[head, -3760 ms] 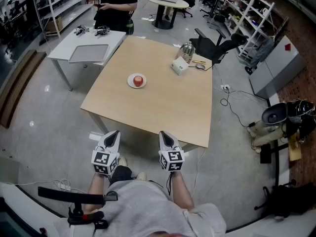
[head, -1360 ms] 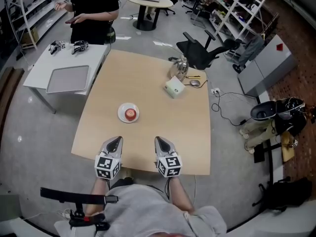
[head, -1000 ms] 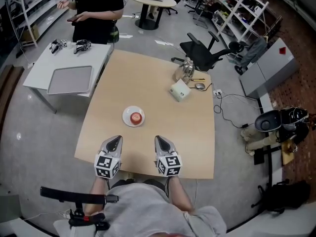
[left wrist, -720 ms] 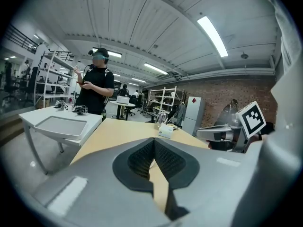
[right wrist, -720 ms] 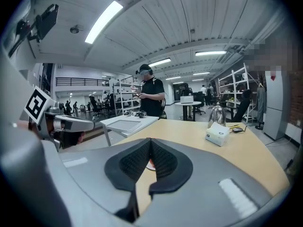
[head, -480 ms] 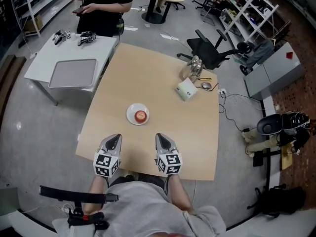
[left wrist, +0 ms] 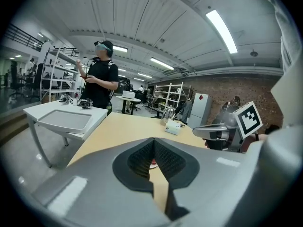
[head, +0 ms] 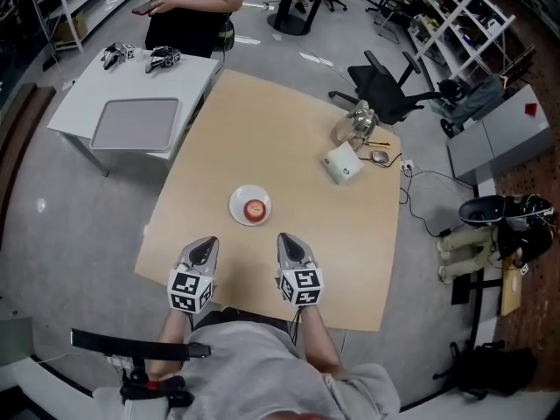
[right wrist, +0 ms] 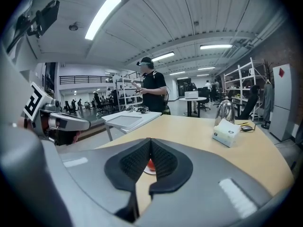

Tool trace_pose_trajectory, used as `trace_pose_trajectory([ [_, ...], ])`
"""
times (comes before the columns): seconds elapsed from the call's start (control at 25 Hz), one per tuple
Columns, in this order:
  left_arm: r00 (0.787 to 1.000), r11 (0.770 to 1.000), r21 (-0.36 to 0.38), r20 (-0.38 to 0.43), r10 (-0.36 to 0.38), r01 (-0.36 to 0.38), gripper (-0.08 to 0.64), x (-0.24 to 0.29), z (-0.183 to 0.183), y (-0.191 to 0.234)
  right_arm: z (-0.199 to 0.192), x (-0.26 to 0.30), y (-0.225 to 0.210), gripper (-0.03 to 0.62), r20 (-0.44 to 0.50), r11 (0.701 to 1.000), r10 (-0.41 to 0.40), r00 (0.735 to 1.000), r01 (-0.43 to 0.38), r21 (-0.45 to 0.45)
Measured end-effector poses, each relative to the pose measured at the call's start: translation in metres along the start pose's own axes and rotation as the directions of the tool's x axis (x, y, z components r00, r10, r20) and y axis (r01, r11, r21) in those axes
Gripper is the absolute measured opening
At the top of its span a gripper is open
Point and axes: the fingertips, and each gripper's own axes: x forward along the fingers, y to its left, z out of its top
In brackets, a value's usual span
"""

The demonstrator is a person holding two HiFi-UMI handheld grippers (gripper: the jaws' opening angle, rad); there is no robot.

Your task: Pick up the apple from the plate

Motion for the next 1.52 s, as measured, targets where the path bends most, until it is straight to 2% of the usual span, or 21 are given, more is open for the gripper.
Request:
trace_pose_trajectory([
  [0.4, 0.996, 0.996, -0.056, -0.062, 0.061, -0.064, 0.02, 0.0, -0.007, 0.01, 0.001, 0.025, -0.001, 0.006, -0.057, 0.998, 0.056, 0.997, -0.057, -0.024],
  [0.88, 0.985, 0.986, -0.102, -0.127, 0.12, -0.133, 0.02, 0.006, -0.038, 0.03, -0.034, 0.073, -0.001, 0.008, -0.149, 0.991, 0.118, 0.982, -0.125, -0.039],
  [1.28, 0.975, 0.973, -0.144, -0.152, 0.161, -0.183, 0.018, 0.003, -0.053, 0.042, -0.056, 0.109, 0.003, 0.098, -0.219, 0.982, 0.165, 0.962, -0.181, -0.054],
  [1.36, 0.972, 0.969, -0.152, -0.158, 0.172, -0.196, 0.019, 0.0, -0.055, 0.044, -0.059, 0.116, 0.004, 0.14, -0.23, 0.98, 0.17, 0.958, -0.189, -0.059],
  [1.52, 0.968, 0.962, -0.166, -0.167, 0.189, -0.217, 0.019, -0.003, -0.061, 0.049, -0.064, 0.128, 0.004, 0.181, -0.242, 0.979, 0.169, 0.956, -0.192, -0.073],
])
